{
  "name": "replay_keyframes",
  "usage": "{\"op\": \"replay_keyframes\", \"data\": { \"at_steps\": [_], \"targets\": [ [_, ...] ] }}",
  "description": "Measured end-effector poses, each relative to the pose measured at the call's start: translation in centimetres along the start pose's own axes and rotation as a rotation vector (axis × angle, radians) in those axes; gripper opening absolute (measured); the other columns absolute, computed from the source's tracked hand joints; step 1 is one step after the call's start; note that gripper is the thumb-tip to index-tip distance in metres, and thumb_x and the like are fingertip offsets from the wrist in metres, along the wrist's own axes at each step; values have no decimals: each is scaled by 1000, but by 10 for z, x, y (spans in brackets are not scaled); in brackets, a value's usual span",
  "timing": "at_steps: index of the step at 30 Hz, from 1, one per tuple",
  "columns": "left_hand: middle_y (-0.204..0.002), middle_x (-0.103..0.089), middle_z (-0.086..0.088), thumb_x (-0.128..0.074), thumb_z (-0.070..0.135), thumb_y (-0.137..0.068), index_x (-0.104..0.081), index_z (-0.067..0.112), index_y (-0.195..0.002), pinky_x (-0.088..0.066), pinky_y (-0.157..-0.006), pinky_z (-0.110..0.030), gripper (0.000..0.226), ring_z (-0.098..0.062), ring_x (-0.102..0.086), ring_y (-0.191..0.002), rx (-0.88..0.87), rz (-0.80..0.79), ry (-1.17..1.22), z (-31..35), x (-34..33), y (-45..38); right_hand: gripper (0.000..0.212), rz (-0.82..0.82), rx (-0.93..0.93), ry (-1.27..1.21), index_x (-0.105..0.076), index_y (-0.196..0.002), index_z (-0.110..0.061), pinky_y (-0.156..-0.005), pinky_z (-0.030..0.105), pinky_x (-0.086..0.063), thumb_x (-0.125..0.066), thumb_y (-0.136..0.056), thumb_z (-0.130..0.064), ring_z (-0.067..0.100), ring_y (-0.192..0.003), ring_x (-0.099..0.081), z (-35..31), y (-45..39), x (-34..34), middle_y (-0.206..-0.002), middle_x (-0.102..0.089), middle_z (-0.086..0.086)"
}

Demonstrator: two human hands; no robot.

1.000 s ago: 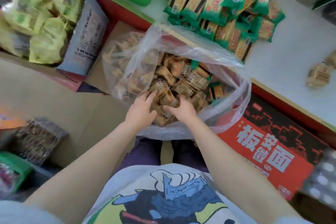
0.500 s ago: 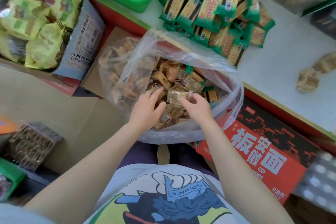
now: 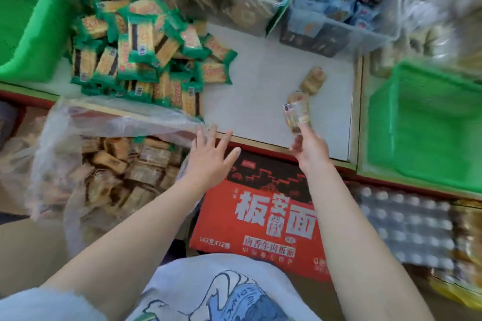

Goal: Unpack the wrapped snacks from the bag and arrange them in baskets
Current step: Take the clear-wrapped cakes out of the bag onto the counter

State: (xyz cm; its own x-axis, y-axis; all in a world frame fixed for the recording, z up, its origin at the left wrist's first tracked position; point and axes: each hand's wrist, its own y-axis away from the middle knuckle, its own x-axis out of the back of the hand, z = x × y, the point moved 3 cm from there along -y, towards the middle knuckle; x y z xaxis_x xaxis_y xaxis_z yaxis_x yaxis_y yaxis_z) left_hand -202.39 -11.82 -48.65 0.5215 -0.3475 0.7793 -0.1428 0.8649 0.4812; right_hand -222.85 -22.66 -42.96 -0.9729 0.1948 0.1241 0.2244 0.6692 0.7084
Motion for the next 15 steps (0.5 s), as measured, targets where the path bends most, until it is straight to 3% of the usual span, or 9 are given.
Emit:
{"op": "replay_keyframes", "data": {
  "at_steps": [3,5,7,11,13,15],
  "targets": [
    [-169,4,-3,-23,65,-100,-13,39,-159,-1,-123,-51,65,-35,16,-152,23,-22,-59,0,-9,-6,24,-49,-31,-202,-61,-115,-9,-58,27,-52,-62,-99,-28,17,-68,-66,-6,-35,15,-91,-68,7],
    [-168,9,0,-23,65,-100,-8,42,-159,1,-122,-50,65,-34,21,-151,12,-30,-83,-1,-10,-7,33,-90,-71,-288,-58,-129,-10,-69,31,-55,-60,-100,-25,21,-84,-70,-4,-49,19,-110,-70,6],
    [-168,14,1,-23,65,-100,-3,42,-158,3,-122,-51,66,-34,24,-150,8,-33,-103,-1,-13,-7,31,-90,-92,-298,-54,-131,-10,-72,33,-57,-58,-101,-18,23,-90,-72,2,-52,20,-119,-66,5],
    [-167,17,-1,-22,65,-100,2,41,-158,1,-121,-54,68,-35,26,-149,5,-71,-127,2,-15,-10,19,-144,-48,-151,-51,-122,-12,-83,39,-57,-50,-103,-14,27,-93,-74,19,-22,5,-114,-71,11],
    [-168,12,0,-24,62,-101,-6,38,-160,0,-121,-52,65,-31,22,-151,-21,-64,-35,3,-4,-7,15,-256,-9,-16,-54,-117,-11,-82,39,-57,-49,-104,-15,29,-90,-75,28,8,-16,-106,-75,12],
    [-169,-1,0,-27,57,-103,-21,32,-159,-4,-122,-47,62,-25,9,-154,-52,77,109,-11,12,9,16,-378,13,117,-56,-115,-8,-77,37,-58,-47,-105,-16,30,-86,-74,38,40,-46,-99,-76,12]
  ]
}}
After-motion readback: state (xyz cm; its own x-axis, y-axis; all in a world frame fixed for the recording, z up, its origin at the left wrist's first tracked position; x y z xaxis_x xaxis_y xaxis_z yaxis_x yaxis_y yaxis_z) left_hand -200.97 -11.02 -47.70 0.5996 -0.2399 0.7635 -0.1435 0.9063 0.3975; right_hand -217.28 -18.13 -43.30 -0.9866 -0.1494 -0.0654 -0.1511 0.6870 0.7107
